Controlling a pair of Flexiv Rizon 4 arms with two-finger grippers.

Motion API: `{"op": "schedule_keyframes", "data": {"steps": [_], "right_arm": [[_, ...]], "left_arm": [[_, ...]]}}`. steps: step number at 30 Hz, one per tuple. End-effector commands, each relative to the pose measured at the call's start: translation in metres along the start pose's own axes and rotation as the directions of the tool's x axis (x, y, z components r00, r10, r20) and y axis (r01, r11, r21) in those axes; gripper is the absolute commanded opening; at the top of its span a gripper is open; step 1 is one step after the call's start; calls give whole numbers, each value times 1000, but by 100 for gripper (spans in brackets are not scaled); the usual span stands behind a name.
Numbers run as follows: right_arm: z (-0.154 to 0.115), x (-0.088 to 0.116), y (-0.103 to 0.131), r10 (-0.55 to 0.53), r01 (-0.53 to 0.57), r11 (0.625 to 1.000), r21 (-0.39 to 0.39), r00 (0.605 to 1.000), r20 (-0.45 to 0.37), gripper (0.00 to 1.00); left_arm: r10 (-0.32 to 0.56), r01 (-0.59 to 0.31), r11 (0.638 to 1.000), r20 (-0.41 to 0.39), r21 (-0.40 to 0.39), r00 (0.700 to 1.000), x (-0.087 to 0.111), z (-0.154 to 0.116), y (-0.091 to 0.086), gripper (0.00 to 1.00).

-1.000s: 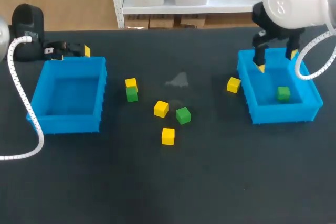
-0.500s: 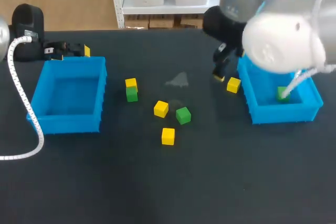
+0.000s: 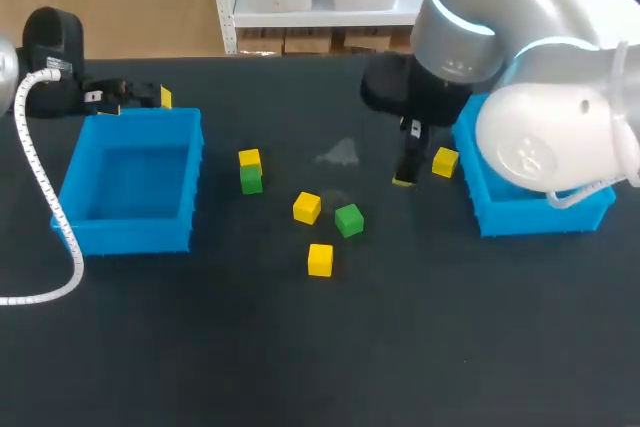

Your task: Put the green cubes in the right bin and the yellow cubes in the left bin.

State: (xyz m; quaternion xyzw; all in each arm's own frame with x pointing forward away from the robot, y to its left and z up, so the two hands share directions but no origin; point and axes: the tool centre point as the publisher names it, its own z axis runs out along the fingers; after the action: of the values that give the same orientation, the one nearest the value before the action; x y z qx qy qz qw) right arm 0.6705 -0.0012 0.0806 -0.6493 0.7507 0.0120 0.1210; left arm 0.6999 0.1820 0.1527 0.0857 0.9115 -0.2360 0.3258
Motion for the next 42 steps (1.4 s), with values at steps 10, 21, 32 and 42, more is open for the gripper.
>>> {"op": "schedule_keyframes", "data": {"steps": [10, 21, 32, 42], "right_arm": [[40, -40, 6, -396, 384, 907, -173, 918, -38, 100], [69, -48, 15, -419, 399, 889, -225, 907, -46, 100], [76, -40, 38, -389, 368, 894, -255, 920, -38, 100], [86, -35, 47, -338, 323, 927, -192, 940, -50, 100]], "left_arm": [[2, -2, 1000, 5, 8, 1000, 1, 0, 2, 100], [2, -2, 1000, 5, 8, 1000, 1, 0, 2, 100], [2, -2, 1000, 5, 8, 1000, 1, 0, 2, 100], [2, -2, 1000, 5, 8, 1000, 1, 0, 2, 100]]}}
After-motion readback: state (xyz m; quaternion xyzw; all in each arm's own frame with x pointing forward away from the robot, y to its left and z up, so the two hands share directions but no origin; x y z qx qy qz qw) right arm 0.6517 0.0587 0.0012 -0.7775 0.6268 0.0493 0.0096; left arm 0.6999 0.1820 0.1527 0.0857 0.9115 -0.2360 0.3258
